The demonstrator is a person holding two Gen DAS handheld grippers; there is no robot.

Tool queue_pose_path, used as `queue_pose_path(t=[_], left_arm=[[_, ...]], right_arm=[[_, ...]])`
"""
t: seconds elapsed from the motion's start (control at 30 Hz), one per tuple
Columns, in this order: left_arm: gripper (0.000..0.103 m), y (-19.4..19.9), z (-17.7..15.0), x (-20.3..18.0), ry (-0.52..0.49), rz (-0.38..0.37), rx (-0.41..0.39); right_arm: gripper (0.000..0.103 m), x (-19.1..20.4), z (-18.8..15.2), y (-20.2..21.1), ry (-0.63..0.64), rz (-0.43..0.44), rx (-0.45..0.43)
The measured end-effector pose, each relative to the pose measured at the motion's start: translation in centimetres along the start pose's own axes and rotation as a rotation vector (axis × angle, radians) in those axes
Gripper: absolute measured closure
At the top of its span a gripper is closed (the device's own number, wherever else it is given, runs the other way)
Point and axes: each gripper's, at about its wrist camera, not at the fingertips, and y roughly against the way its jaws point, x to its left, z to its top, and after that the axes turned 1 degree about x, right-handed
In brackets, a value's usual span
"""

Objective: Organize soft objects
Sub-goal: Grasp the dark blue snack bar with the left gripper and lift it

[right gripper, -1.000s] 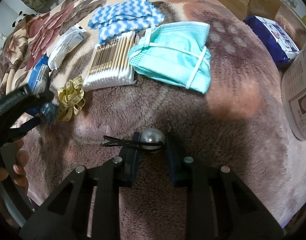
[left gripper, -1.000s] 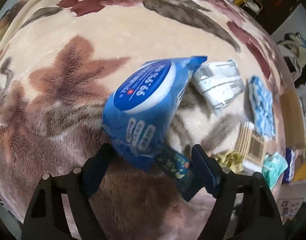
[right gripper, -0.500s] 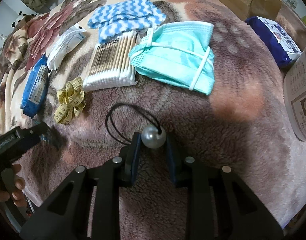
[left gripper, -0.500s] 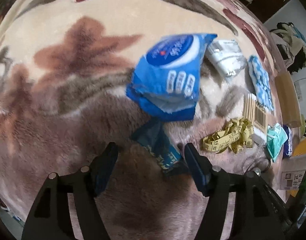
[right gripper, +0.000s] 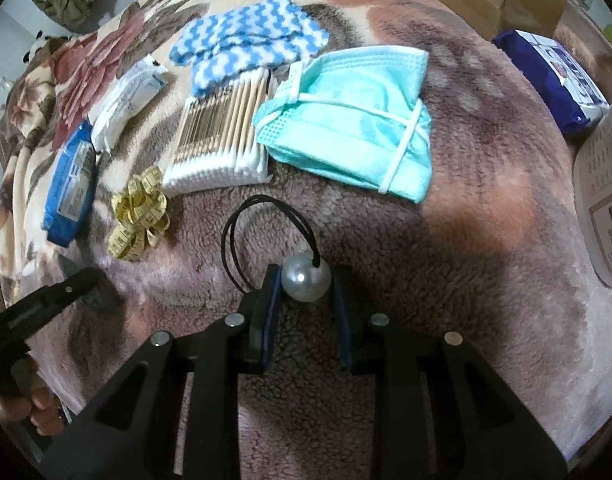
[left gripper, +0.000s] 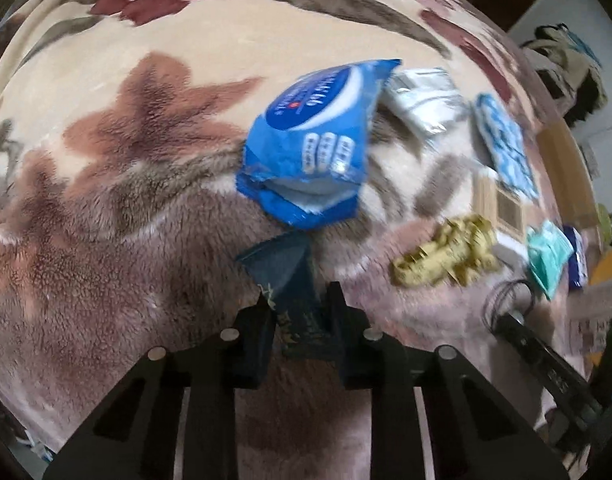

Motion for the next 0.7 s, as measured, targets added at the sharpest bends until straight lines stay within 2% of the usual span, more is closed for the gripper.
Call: queue_pose_path(t=[0.33,0.7], left_arm=[[0.08,2.0,-2.2,-0.8,-0.051,-0.051,0.01],[0.081,4.2,-3.7,-1.0,-0.084,-0.067,-0.01]], right_arm=[[0.078,0.7,-1.2,2.6,0.007,0.038,-0.041],[0.078,1.5,-2.6,5.0,0.008,0.048,-0.069]])
